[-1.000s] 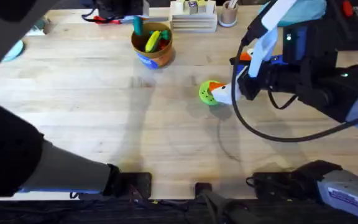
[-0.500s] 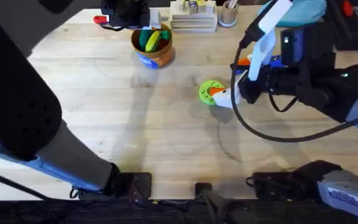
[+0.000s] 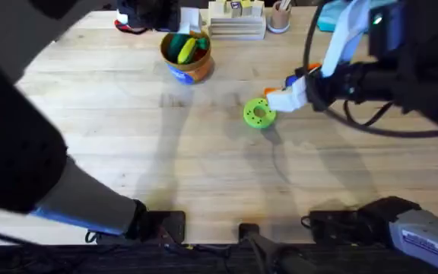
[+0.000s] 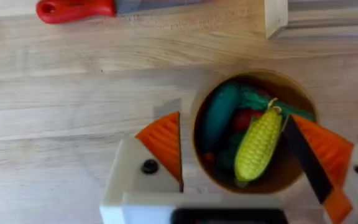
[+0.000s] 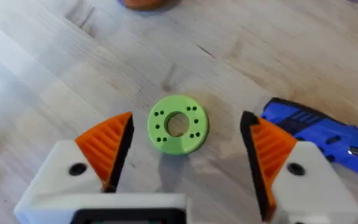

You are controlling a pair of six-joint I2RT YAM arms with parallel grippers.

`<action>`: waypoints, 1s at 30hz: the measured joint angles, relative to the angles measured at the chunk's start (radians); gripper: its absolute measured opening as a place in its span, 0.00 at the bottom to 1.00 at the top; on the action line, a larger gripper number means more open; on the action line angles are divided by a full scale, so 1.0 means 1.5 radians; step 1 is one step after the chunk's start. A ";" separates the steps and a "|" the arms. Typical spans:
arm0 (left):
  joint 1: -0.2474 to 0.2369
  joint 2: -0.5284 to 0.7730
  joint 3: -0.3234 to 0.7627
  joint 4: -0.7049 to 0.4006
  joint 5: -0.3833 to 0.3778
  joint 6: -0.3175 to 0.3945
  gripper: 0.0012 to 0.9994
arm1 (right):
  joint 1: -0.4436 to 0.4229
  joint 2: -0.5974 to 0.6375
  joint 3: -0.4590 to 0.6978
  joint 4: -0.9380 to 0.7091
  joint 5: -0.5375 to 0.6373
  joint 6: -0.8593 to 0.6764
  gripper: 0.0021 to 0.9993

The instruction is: Pick up the gripper from the table and insert it into the empty holder that is missing its gripper. Then pick up a screw, insert it into the mounting hole, and use the screwdriver to tighten it. Finally, clean up the table by picking up the vegetable and placing it into the bucket.

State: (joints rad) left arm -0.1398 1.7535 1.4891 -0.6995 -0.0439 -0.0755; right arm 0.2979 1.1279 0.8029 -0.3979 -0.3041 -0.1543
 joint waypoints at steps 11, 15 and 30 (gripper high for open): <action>0.000 -0.227 0.008 -0.159 -0.010 0.082 0.99 | -0.048 -0.065 0.230 -0.244 0.000 0.015 0.99; 0.000 -0.286 0.009 -0.245 -0.014 0.093 0.99 | -0.049 -0.099 0.244 -0.267 0.000 0.016 0.99; 0.000 -0.484 0.009 -0.386 -0.002 0.101 0.99 | -0.049 -0.202 0.246 -0.292 0.000 0.017 0.99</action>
